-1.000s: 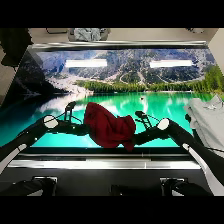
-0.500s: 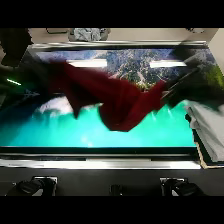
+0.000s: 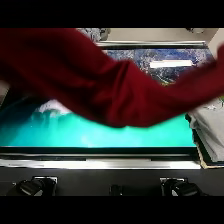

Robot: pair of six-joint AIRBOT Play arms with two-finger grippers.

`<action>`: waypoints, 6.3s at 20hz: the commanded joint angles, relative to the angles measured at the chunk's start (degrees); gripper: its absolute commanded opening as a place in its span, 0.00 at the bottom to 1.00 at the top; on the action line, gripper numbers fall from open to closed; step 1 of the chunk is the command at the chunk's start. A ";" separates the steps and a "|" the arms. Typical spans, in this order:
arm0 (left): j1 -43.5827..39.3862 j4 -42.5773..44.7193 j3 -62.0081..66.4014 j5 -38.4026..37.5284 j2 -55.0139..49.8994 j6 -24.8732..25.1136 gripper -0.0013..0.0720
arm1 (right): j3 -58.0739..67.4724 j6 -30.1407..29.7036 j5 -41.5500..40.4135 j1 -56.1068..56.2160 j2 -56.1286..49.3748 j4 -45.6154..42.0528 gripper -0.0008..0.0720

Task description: Fold the shirts.

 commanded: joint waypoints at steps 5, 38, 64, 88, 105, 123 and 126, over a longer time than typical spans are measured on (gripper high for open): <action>1.03 25.94 -14.19 -37.90 0.52 -10.78 0.05 | 0.52 1.18 30.25 -0.02 -6.67 -17.66 0.07; 17.38 -19.45 -43.34 -19.30 -43.74 3.56 0.99 | -26.86 -3.89 31.91 -30.45 -47.84 17.07 0.84; 11.02 -21.44 -45.40 -2.01 -38.32 3.37 0.06 | -71.69 -0.48 -9.99 -10.08 -36.33 51.58 0.90; 45.18 -6.14 -6.27 -11.58 9.75 5.60 0.05 | -5.70 -1.11 4.57 -30.97 0.37 6.86 0.07; 25.66 -8.61 -64.63 12.35 1.57 7.80 0.05 | -31.08 -3.78 -9.81 -29.86 -48.22 54.69 0.07; 26.36 -8.63 -64.57 4.46 -2.10 7.76 0.05 | -58.16 -4.83 14.34 -21.38 -43.71 39.12 0.91; 26.38 -8.61 -64.57 4.37 -1.38 7.76 0.05 | -60.87 -4.81 8.22 -16.74 -43.71 42.47 0.90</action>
